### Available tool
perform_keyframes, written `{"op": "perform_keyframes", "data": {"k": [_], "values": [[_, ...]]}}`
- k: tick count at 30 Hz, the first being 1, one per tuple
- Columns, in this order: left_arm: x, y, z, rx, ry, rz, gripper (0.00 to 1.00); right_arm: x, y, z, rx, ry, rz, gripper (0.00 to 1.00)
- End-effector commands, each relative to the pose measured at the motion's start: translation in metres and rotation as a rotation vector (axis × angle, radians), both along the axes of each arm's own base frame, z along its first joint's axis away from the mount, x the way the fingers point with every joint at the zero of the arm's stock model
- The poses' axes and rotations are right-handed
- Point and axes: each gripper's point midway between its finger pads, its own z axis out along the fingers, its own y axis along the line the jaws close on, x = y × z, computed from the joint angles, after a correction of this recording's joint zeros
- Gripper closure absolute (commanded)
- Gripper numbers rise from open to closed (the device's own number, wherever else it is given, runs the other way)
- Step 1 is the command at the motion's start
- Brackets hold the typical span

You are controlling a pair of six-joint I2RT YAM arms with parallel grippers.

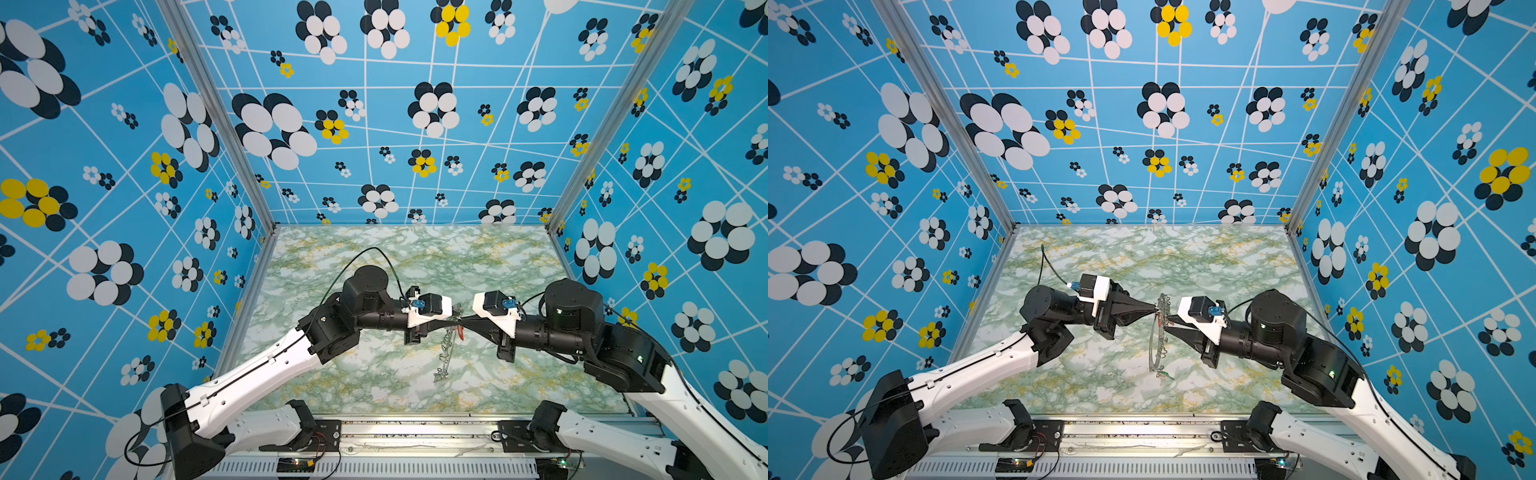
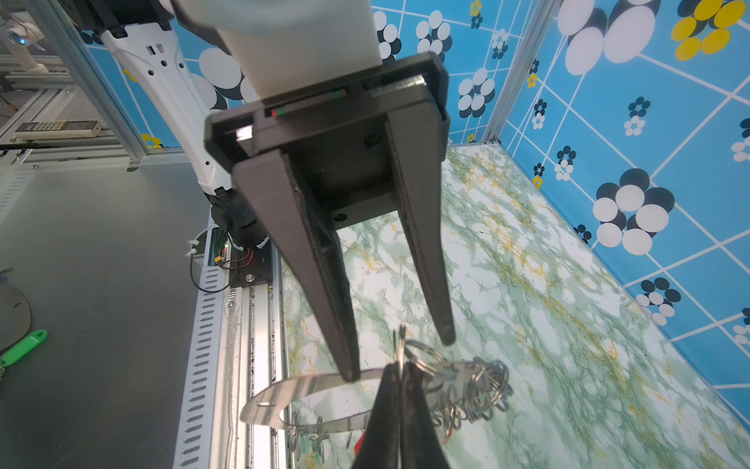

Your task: Put the keys on the keyring

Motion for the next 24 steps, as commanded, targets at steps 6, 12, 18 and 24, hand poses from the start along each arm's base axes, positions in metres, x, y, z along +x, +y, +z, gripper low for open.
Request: {"op": "perform_keyframes", "data": {"k": [6, 12, 18, 24], "values": [[-0.007, 0.002, 0.018, -0.029, -0.032, -0.047, 1.00, 0.003, 0.007, 0.007, 0.017, -0.052, 0.014, 0.77], [-0.009, 0.002, 0.018, -0.030, -0.037, -0.058, 1.00, 0.004, 0.011, 0.007, 0.012, -0.050, 0.024, 0.78], [-0.012, 0.002, 0.019, -0.025, -0.040, -0.072, 1.00, 0.011, 0.011, 0.005, 0.005, -0.053, 0.001, 0.77], [-0.014, 0.002, 0.018, -0.019, -0.041, -0.077, 1.00, 0.016, 0.006, 0.010, 0.021, -0.061, -0.028, 0.74]]}}
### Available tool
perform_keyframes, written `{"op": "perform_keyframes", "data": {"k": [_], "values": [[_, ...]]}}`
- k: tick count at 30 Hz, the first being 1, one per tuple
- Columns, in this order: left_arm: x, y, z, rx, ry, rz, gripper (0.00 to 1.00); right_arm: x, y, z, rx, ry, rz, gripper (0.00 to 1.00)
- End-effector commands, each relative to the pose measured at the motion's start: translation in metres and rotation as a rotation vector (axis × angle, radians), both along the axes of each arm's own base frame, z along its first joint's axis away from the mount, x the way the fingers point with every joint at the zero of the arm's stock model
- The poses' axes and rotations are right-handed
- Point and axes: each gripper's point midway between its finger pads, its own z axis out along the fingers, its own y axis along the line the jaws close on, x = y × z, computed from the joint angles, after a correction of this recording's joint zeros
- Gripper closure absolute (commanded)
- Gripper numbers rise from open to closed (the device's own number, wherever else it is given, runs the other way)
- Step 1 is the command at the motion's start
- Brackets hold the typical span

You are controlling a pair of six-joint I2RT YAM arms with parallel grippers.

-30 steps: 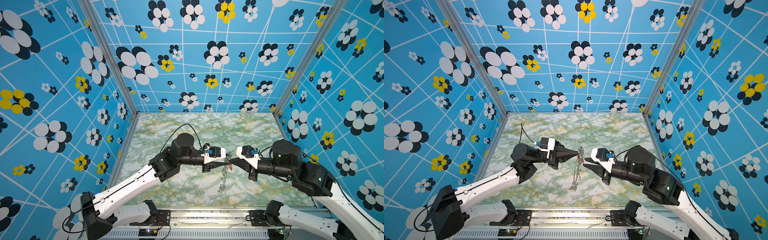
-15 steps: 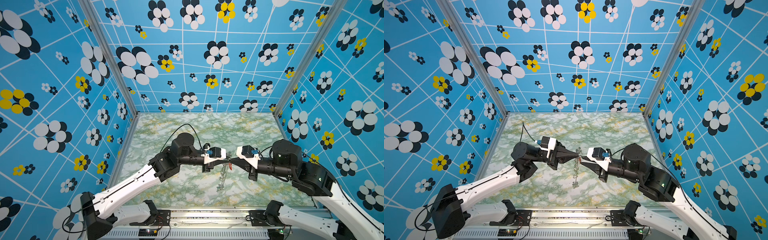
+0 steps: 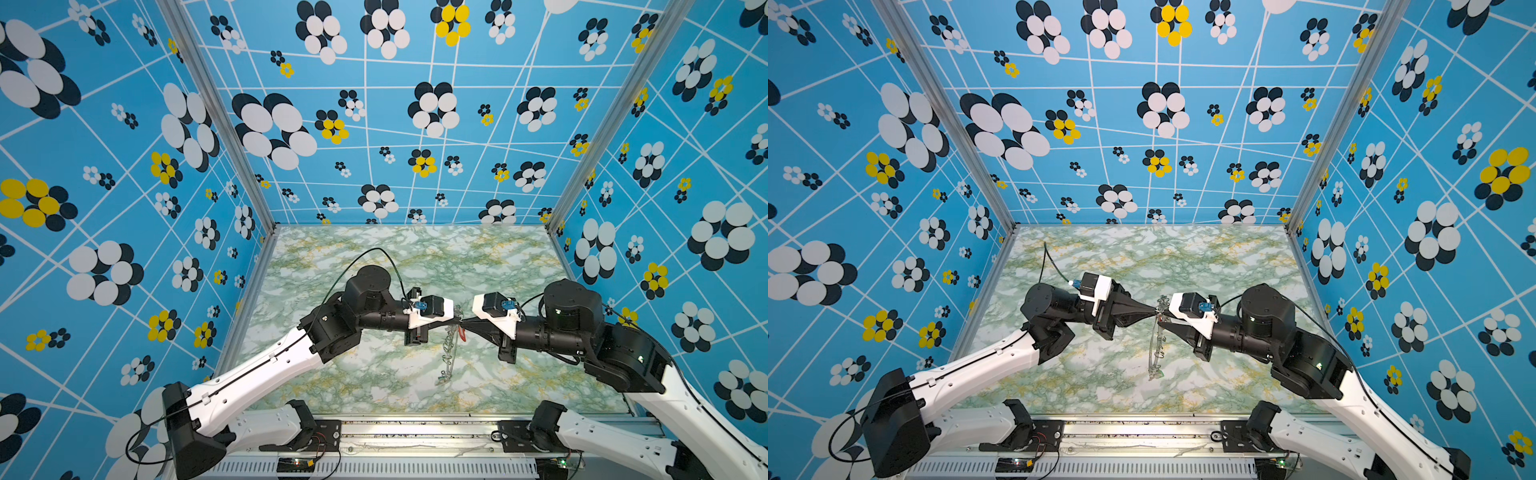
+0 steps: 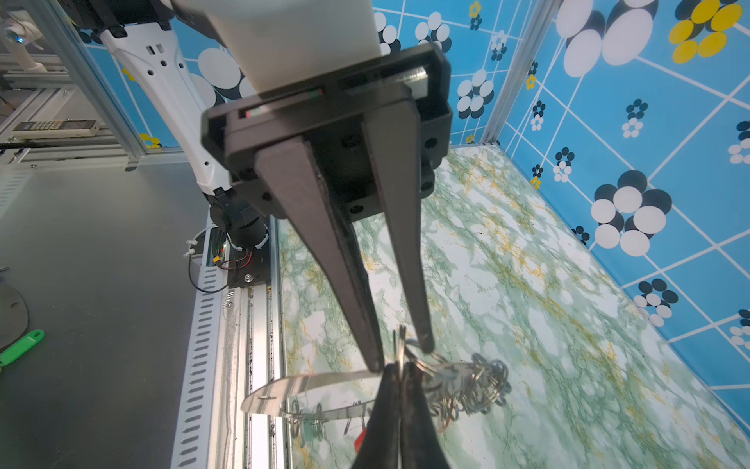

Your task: Put the keys on the keyring

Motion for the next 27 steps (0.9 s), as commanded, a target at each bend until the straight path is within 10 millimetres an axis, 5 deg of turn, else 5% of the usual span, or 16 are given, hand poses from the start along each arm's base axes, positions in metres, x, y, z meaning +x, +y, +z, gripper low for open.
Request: {"op": "perform_keyframes", "data": {"k": [1, 9, 15, 27], "values": [[-0.009, 0.002, 0.018, -0.038, -0.045, -0.029, 1.00, 0.003, -0.002, 0.013, 0.040, -0.035, -0.016, 0.74], [-0.010, 0.000, 0.017, -0.034, -0.050, -0.035, 1.00, -0.001, 0.003, 0.018, 0.070, -0.022, 0.029, 0.81], [-0.012, 0.001, 0.019, -0.038, -0.059, -0.031, 1.00, -0.001, 0.008, 0.011, 0.064, 0.009, 0.041, 1.00], [-0.009, 0.000, 0.008, 0.018, -0.052, 0.007, 1.00, 0.003, 0.001, 0.010, 0.032, 0.017, 0.000, 1.00]]}}
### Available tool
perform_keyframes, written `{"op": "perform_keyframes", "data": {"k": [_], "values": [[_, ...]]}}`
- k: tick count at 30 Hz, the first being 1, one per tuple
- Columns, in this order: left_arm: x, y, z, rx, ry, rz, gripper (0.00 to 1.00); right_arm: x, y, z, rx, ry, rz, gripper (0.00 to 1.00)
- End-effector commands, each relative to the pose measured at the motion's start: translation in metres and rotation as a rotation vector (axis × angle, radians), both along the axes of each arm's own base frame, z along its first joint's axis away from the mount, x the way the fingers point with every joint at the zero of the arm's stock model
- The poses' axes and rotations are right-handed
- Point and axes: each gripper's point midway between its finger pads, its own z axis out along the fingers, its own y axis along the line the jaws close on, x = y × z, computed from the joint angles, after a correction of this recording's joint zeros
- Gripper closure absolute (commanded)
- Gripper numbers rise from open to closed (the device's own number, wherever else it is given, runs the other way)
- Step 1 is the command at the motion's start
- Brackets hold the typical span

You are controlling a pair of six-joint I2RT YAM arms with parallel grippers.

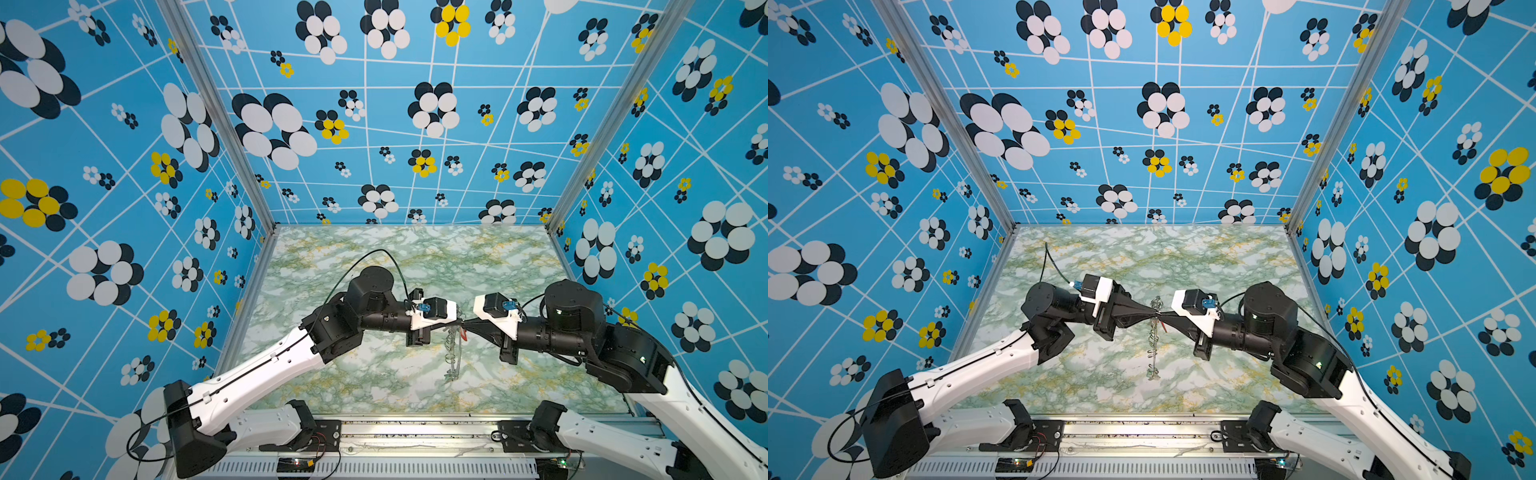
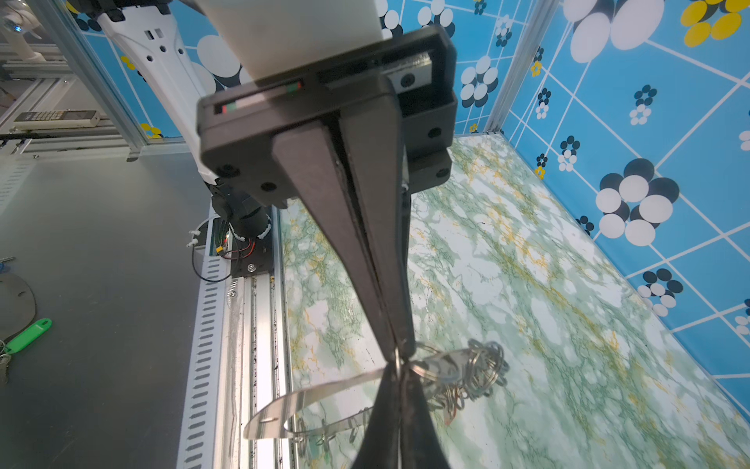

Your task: Put the keys on the keyring

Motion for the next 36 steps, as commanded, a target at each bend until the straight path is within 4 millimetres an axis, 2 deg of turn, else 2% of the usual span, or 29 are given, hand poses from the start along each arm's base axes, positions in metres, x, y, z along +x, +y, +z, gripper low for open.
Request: {"op": "perform_keyframes", "data": {"k": [1, 5, 8, 12, 21, 32, 36], "values": [[-0.006, 0.002, 0.010, 0.004, -0.037, 0.012, 1.00, 0.006, -0.004, 0.007, -0.002, -0.012, -0.037, 1.00], [-0.004, 0.003, 0.004, 0.036, -0.033, 0.047, 0.75, 0.006, -0.008, 0.005, -0.023, -0.010, -0.053, 1.00], [-0.002, 0.004, 0.001, 0.067, -0.038, 0.080, 0.67, 0.007, -0.011, 0.003, -0.039, -0.010, -0.066, 1.00], [-0.004, 0.003, -0.003, 0.137, -0.066, 0.114, 0.65, 0.006, -0.014, 0.001, -0.060, -0.009, -0.073, 1.00], [-0.005, -0.014, -0.027, 0.360, -0.153, 0.176, 0.65, 0.007, -0.013, -0.006, -0.106, 0.011, -0.068, 1.00], [0.007, -0.015, -0.022, 0.368, -0.216, 0.261, 0.62, 0.003, -0.014, -0.009, -0.127, 0.020, -0.050, 1.00], [0.008, -0.018, -0.022, 0.379, -0.222, 0.256, 0.64, 0.001, -0.013, -0.010, -0.128, 0.024, -0.040, 1.00]]}}
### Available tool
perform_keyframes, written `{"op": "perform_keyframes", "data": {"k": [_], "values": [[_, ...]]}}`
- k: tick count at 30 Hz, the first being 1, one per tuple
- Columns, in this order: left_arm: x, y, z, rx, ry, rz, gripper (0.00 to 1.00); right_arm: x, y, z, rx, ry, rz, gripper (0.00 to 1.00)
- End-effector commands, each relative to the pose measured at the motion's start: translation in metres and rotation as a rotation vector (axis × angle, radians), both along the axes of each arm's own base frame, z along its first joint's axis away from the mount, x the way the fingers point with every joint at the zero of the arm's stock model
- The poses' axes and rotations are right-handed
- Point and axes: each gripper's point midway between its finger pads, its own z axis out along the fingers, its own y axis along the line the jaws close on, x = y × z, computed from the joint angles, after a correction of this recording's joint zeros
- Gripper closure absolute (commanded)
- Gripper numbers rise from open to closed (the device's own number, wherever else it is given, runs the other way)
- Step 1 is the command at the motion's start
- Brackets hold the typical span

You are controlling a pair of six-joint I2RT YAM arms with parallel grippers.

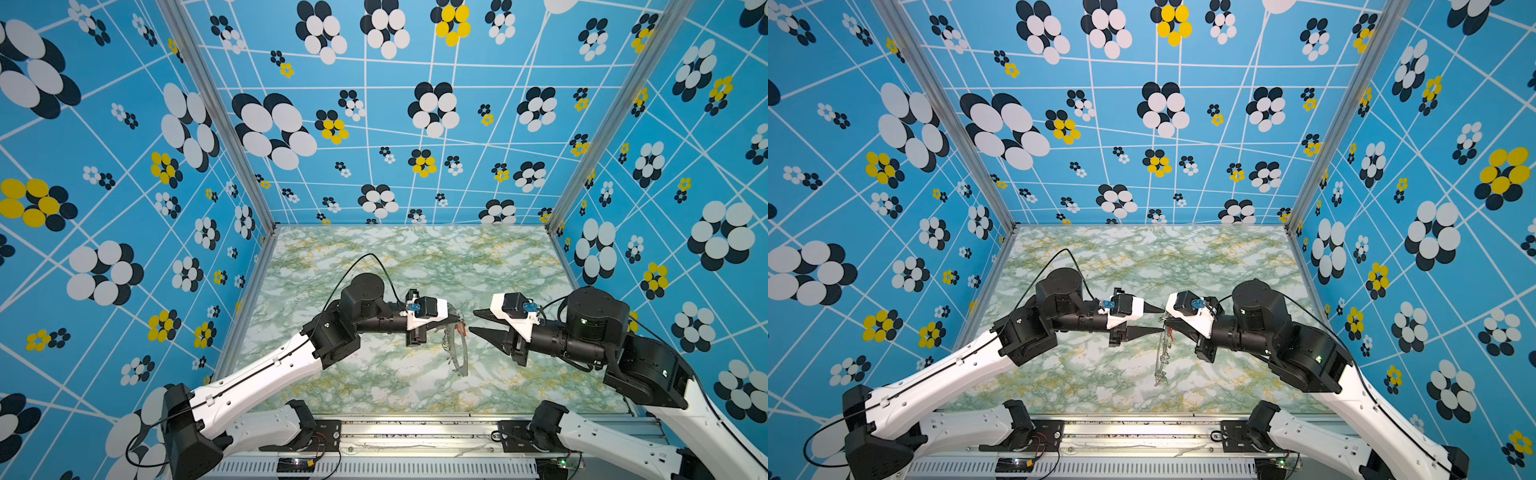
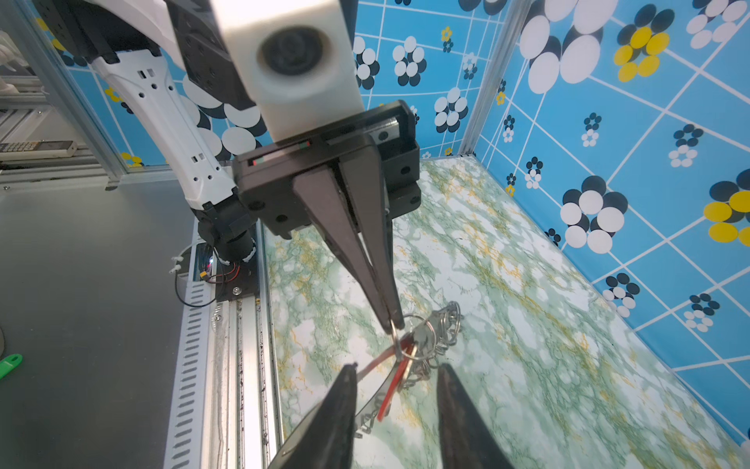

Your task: Put the keys on the keyring

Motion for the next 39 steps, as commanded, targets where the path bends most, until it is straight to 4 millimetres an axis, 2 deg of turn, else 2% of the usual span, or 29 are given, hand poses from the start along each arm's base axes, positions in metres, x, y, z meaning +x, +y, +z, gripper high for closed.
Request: {"op": "perform_keyframes", "data": {"k": [1, 8, 16, 23, 27, 28, 30, 33, 39], "values": [[0.001, -0.002, 0.009, -0.001, -0.035, 0.002, 0.66, -0.004, -0.001, 0.020, 0.042, -0.039, 0.017, 1.00], [-0.004, -0.004, 0.012, -0.006, -0.034, -0.027, 0.84, -0.004, -0.001, 0.020, 0.044, -0.041, 0.020, 1.00], [-0.005, -0.009, 0.004, 0.022, -0.043, -0.034, 0.99, -0.006, 0.002, 0.021, 0.049, -0.033, 0.040, 1.00], [-0.007, -0.013, -0.001, 0.033, -0.053, -0.038, 1.00, -0.008, 0.003, 0.024, 0.064, -0.032, 0.049, 1.00], [-0.005, -0.010, 0.005, -0.012, -0.074, -0.015, 1.00, -0.004, -0.002, 0.023, 0.060, -0.040, 0.011, 1.00], [-0.005, -0.009, 0.007, -0.027, -0.080, -0.010, 1.00, -0.003, -0.005, 0.022, 0.057, -0.043, -0.003, 0.96], [-0.005, -0.006, 0.013, -0.060, -0.088, -0.008, 1.00, 0.000, -0.011, 0.021, 0.050, -0.051, -0.041, 0.80], [-0.006, 0.000, 0.023, -0.122, -0.090, -0.009, 1.00, 0.001, -0.019, 0.020, 0.054, -0.051, -0.077, 0.69], [-0.007, 0.008, 0.038, -0.224, -0.063, -0.037, 1.00, 0.001, -0.018, 0.013, 0.065, -0.033, -0.085, 0.64]]}}
